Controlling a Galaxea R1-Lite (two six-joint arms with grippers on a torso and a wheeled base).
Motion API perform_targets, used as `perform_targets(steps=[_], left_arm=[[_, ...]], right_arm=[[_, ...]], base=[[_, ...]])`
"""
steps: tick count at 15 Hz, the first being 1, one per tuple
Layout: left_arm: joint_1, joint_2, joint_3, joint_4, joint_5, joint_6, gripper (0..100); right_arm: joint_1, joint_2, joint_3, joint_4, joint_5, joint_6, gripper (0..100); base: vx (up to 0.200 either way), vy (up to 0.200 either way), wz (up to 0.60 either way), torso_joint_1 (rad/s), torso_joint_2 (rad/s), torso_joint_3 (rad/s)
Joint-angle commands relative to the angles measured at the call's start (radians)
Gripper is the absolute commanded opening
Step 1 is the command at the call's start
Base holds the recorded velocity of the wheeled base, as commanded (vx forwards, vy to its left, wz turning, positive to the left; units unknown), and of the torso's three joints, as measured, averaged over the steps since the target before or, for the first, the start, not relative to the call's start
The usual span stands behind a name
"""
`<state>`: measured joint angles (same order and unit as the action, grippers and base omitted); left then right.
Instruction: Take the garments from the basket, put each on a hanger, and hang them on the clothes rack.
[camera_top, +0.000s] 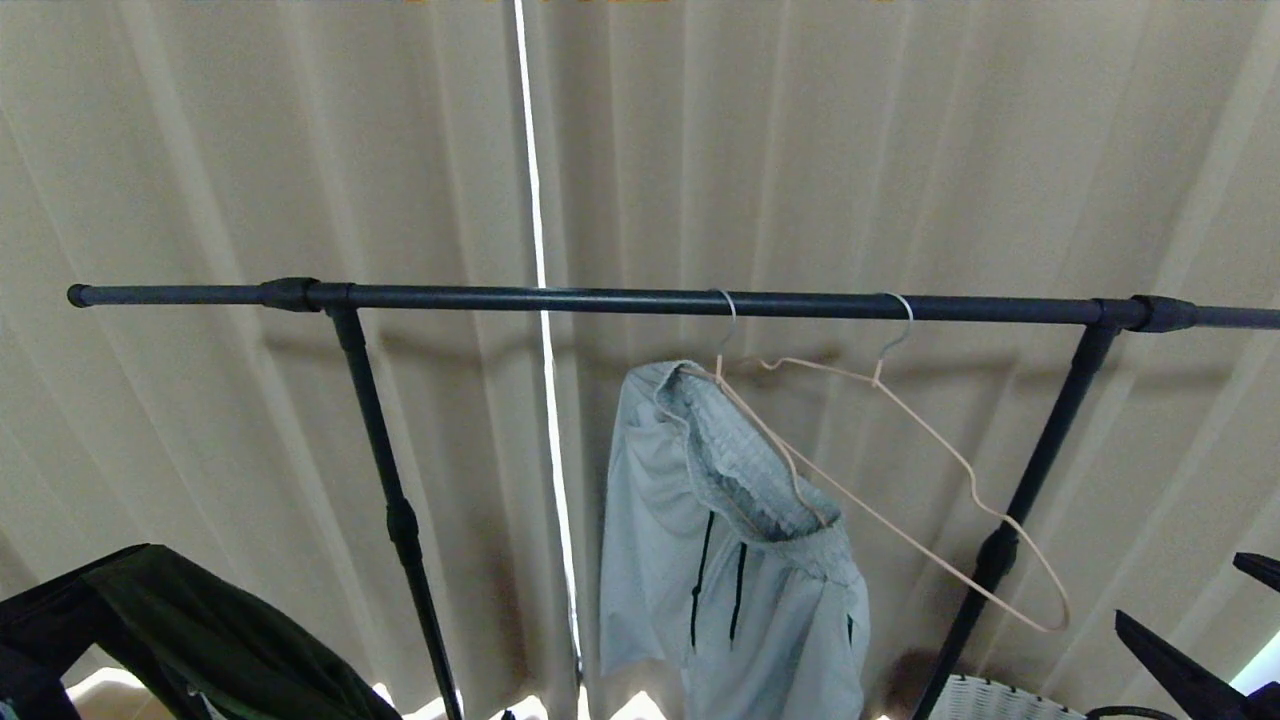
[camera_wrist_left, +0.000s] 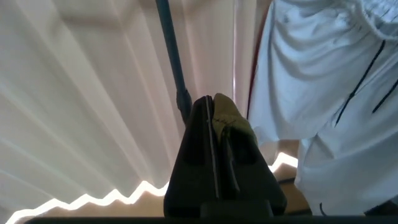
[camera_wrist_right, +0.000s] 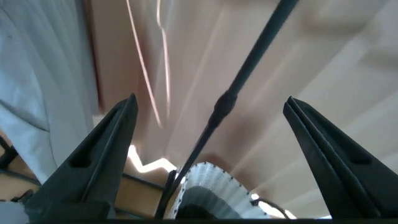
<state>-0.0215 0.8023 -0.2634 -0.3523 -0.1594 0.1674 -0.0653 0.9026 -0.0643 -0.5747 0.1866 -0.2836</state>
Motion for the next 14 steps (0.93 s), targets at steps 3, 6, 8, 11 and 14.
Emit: perform_targets(steps=[3,6,8,11,14], left_arm=[[-0.031,-0.002,0.006,0.000,-0.016,0.000,0],[-0.035,-0.003,0.007,-0.002,-0.017,0.000,0],[-0.035,-0.017,0.007,-0.002,-0.019,0.000,0],[-0.051,-0.061,0.009,0.000,-0.035,0.000,0],[-0.078,-0.088,0.012,0.001,-0.035,0.007,0]], right_arm=[[0.029,0.151,-0.141,0.003,0.024,-0.008,100],[0.137,0.243,-0.279,0.199,0.030,-0.006,100],[0.159,0.315,-0.396,0.352,0.031,-0.005,100],[0.159,0.467,-0.503,0.381,0.031,-0.005,100],[0.160,0.587,-0.586,0.391,0.031,-0.002,100]], base=[[0.000,0.000,0.00,0.000,0.00,0.000],[0.000,0.000,0.00,0.000,0.00,0.000],[0.000,0.000,0.00,0.000,0.00,0.000],[0.000,0.000,0.00,0.000,0.00,0.000],[0.000,0.000,0.00,0.000,0.00,0.000]])
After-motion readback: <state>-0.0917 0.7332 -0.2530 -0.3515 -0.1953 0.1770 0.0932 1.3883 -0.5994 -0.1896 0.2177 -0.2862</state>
